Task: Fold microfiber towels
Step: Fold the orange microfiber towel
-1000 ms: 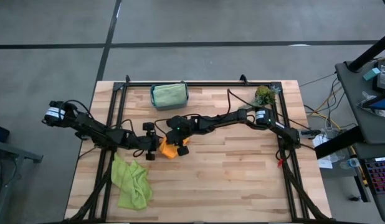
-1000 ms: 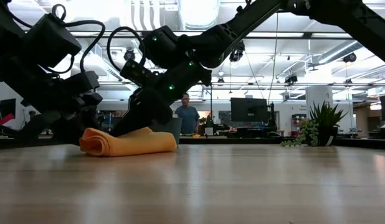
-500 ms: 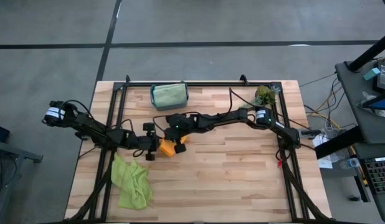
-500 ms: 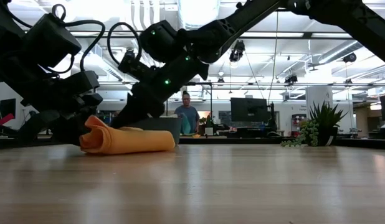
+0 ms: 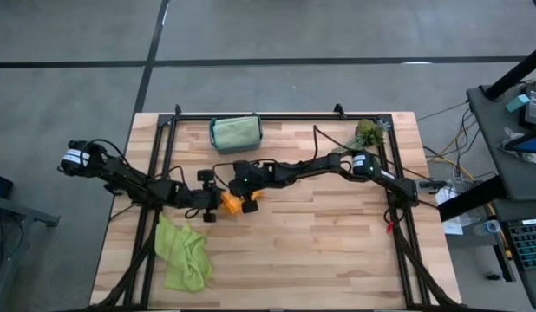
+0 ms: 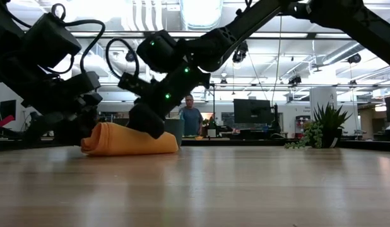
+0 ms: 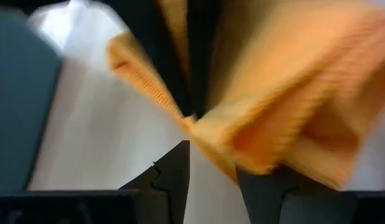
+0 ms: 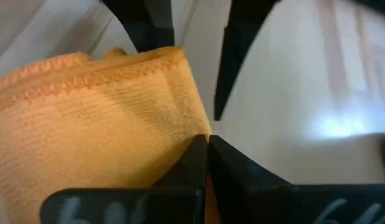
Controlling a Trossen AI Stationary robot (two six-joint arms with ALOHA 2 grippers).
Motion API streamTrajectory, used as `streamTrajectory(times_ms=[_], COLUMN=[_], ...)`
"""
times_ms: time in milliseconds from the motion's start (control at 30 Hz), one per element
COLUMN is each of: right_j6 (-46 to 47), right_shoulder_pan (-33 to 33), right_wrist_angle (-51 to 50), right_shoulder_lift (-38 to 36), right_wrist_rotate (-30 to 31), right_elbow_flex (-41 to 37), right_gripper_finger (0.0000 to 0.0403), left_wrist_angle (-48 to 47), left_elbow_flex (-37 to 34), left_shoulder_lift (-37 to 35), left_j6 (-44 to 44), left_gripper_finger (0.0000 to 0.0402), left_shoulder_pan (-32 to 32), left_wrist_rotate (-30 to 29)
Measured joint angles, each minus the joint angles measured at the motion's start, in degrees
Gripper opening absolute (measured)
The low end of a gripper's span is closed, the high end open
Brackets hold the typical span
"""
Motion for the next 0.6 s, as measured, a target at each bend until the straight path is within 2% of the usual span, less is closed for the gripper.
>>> streamTrajectory(times_ms=[300, 433, 600], right_j6=[-2.38, -2.37, -1.09], right_shoulder_pan=[0.89, 0.93, 0.93], right_wrist_angle=[0.27, 0.38, 0.47], right_shoulder_lift=[-0.26, -0.28, -0.44], right_wrist_rotate=[-0.26, -0.12, 0.00], right_elbow_flex=[0.00, 0.00, 0.00], right_gripper_finger=[0.0009, 0.0009, 0.0012], left_wrist_angle=[-5.60, -10.72, -12.81], left_elbow_flex=[0.73, 0.77, 1.19], left_shoulder_lift=[-4.12, -8.20, -14.58], left_j6=[-0.71, -0.63, 0.80], left_gripper_finger=[0.0112, 0.0112, 0.0112], left_shoulder_pan=[0.00, 0.00, 0.03], left_wrist_rotate=[-3.70, -7.27, -7.41])
